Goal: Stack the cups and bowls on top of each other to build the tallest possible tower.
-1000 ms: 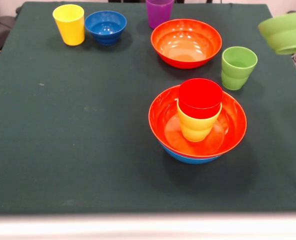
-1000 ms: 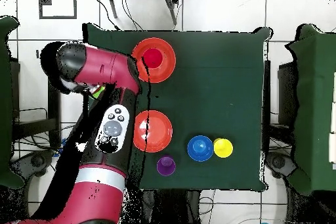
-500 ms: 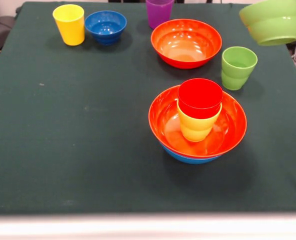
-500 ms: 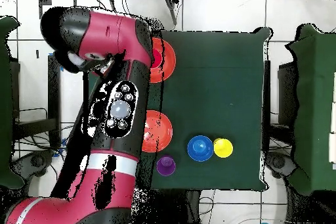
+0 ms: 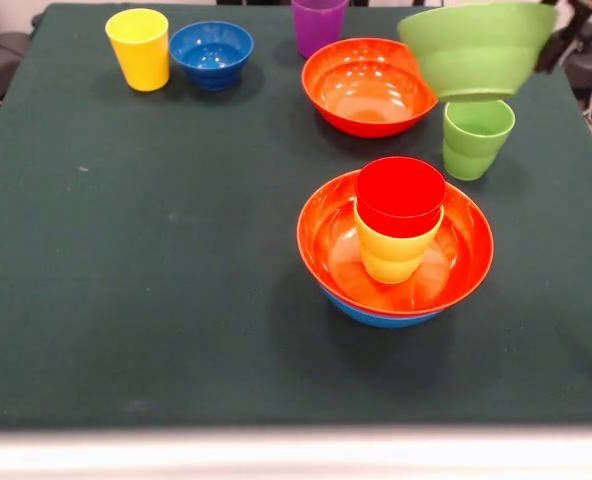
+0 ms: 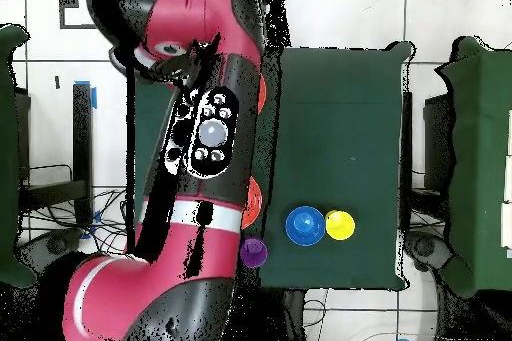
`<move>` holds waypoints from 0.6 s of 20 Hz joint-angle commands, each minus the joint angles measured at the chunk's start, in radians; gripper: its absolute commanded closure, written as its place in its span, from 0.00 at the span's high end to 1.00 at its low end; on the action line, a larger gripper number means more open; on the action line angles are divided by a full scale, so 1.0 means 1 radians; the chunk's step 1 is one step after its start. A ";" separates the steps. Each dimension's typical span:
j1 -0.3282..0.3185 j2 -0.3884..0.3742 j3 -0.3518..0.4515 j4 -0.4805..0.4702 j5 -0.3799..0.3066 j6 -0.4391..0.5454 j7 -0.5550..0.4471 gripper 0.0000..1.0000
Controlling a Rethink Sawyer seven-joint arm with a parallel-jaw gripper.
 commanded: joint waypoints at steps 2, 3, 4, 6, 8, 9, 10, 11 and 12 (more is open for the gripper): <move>-0.058 0.150 -0.097 -0.259 -0.005 0.181 0.032 0.00; -0.064 0.159 -0.111 -0.272 0.004 0.189 0.028 0.00; -0.063 0.165 -0.119 -0.273 0.012 0.185 0.029 0.00; -0.066 0.177 -0.137 -0.282 0.024 0.188 0.031 0.00; -0.073 0.191 -0.165 -0.298 0.048 0.218 0.042 0.00; -0.083 0.204 -0.192 -0.319 0.070 0.248 0.049 0.00; -0.088 0.210 -0.217 -0.332 0.088 0.274 0.054 0.00; -0.094 0.216 -0.243 -0.344 0.106 0.300 0.059 0.00; -0.099 0.218 -0.273 -0.354 0.117 0.325 0.060 0.00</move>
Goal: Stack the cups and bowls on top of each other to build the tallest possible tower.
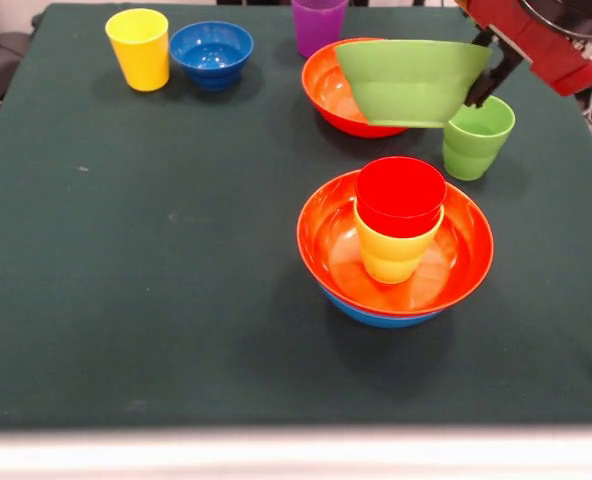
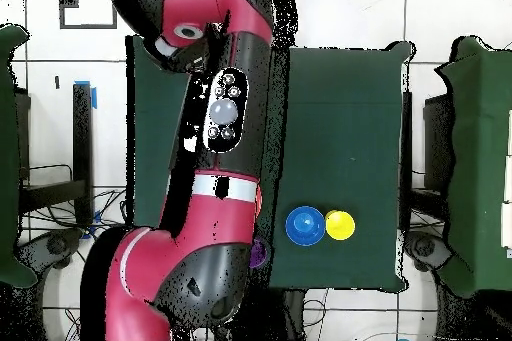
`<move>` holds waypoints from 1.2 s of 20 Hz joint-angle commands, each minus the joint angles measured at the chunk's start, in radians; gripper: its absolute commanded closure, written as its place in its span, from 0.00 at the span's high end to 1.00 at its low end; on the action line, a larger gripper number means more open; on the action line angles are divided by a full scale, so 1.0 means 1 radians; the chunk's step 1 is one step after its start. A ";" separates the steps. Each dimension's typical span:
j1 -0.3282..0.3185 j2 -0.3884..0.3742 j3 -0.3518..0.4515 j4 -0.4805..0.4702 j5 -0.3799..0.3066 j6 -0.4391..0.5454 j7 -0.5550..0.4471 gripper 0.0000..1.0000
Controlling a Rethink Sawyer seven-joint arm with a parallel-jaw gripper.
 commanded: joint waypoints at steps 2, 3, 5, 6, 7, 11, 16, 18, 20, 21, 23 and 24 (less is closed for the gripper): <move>-0.048 0.075 -0.186 -0.151 0.113 0.266 0.066 0.00; -0.058 0.082 -0.217 -0.162 0.139 0.284 0.064 0.00; -0.073 0.095 -0.269 -0.175 0.191 0.307 0.067 0.00; -0.077 0.098 -0.289 -0.175 0.214 0.315 0.070 0.00; -0.082 0.100 -0.310 -0.178 0.235 0.316 0.065 0.00; -0.102 0.107 -0.418 -0.195 0.328 0.344 0.058 0.00; -0.122 0.123 -0.562 -0.212 0.436 0.336 0.037 0.00; -0.132 0.130 -0.619 -0.216 0.481 0.322 0.029 0.00; -0.136 0.138 -0.659 -0.213 0.514 0.315 0.024 0.00; -0.140 0.140 -0.683 -0.214 0.536 0.314 0.023 0.00; -0.153 0.145 -0.757 -0.221 0.598 0.303 0.020 0.00; -0.157 0.143 -0.791 -0.222 0.623 0.303 0.017 0.00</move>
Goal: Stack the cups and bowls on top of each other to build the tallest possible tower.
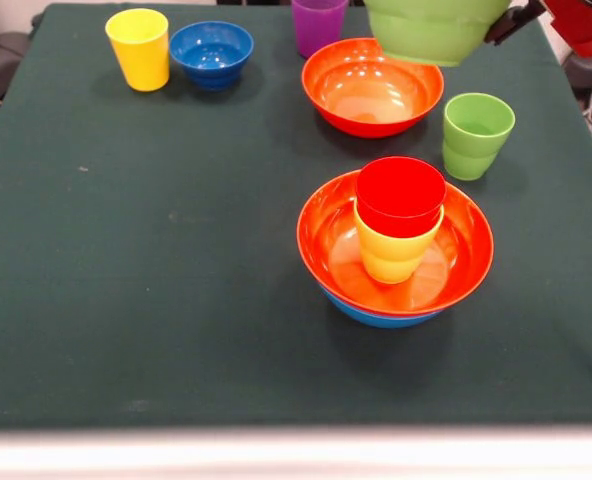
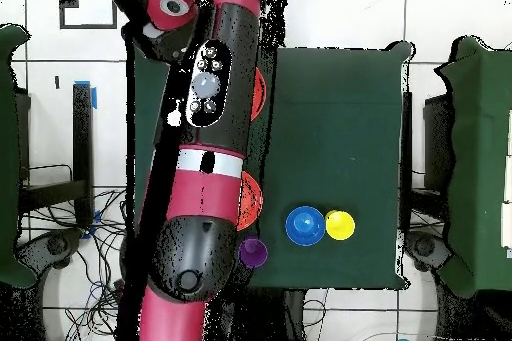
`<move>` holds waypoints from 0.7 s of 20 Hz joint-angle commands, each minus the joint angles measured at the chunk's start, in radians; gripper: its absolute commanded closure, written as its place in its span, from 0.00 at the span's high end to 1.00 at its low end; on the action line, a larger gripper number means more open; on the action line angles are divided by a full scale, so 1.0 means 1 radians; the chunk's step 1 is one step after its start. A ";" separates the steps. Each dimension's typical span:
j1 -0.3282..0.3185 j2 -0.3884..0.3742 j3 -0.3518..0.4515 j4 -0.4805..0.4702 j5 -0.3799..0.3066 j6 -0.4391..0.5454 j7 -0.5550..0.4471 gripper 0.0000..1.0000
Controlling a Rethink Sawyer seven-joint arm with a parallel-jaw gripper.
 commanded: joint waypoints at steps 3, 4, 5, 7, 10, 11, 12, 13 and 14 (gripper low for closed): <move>-0.055 0.030 -0.330 -0.046 0.224 0.024 0.001 0.00; -0.063 0.030 -0.372 -0.046 0.263 0.025 -0.002 0.00; -0.071 0.031 -0.413 -0.045 0.303 0.027 -0.005 0.00; -0.083 0.028 -0.496 -0.044 0.366 0.010 -0.028 0.00; -0.107 0.018 -0.639 -0.039 0.481 0.018 -0.073 0.00; -0.114 0.013 -0.680 -0.036 0.515 0.023 -0.088 0.00; -0.122 0.011 -0.742 -0.032 0.569 0.021 -0.109 0.00; -0.130 0.009 -0.804 -0.027 0.622 0.020 -0.129 0.00; -0.136 0.005 -0.843 -0.023 0.654 0.020 -0.148 0.00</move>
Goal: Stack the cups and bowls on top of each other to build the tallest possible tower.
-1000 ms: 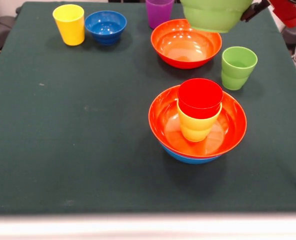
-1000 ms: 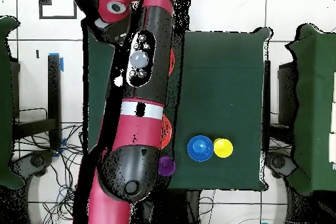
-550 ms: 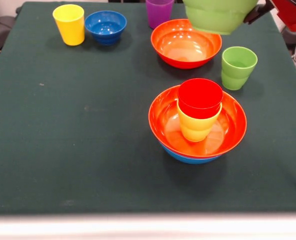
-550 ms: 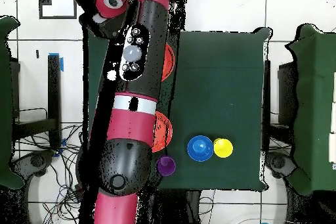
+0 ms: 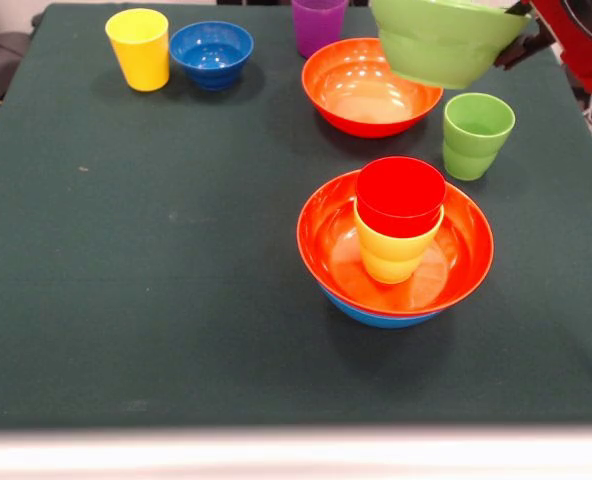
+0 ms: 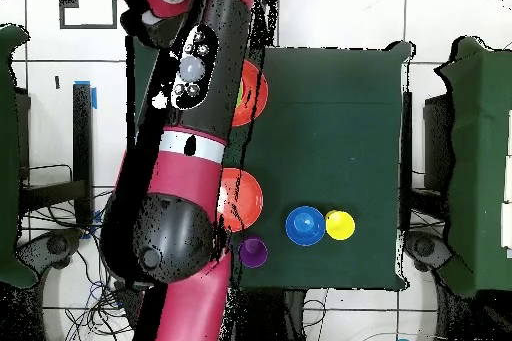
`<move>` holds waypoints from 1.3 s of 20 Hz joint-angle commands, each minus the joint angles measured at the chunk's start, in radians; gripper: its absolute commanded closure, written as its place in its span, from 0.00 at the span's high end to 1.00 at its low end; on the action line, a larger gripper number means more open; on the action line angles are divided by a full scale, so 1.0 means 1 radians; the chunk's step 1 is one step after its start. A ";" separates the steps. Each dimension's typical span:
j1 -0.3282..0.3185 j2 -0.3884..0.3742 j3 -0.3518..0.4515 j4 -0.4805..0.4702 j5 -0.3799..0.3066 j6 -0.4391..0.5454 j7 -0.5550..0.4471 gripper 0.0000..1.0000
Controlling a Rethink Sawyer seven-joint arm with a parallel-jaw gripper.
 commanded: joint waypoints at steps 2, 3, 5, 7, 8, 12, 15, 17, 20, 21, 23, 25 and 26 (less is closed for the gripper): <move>-0.066 -0.019 -0.481 -0.001 0.315 0.022 -0.191 0.00; -0.072 -0.024 -0.517 0.004 0.351 0.030 -0.208 0.00; -0.079 -0.022 -0.594 0.015 0.425 0.031 -0.237 0.00; -0.086 -0.030 -0.654 0.024 0.481 0.039 -0.266 0.00; -0.090 -0.032 -0.684 0.029 0.505 0.041 -0.281 0.00; -0.106 -0.043 -0.798 0.048 0.606 0.062 -0.334 0.00; -0.115 -0.052 -0.880 0.061 0.677 0.094 -0.366 0.00; -0.120 -0.061 -0.918 0.067 0.709 0.120 -0.386 0.00; -0.128 -0.075 -1.002 0.082 0.764 0.167 -0.428 0.00; -0.130 -0.080 -1.028 0.087 0.785 0.184 -0.438 0.00; -0.133 -0.089 -1.061 0.093 0.808 0.205 -0.454 0.00; -0.137 -0.099 -1.100 0.102 0.828 0.228 -0.478 0.00; -0.137 -0.104 -1.112 0.104 0.835 0.239 -0.489 0.00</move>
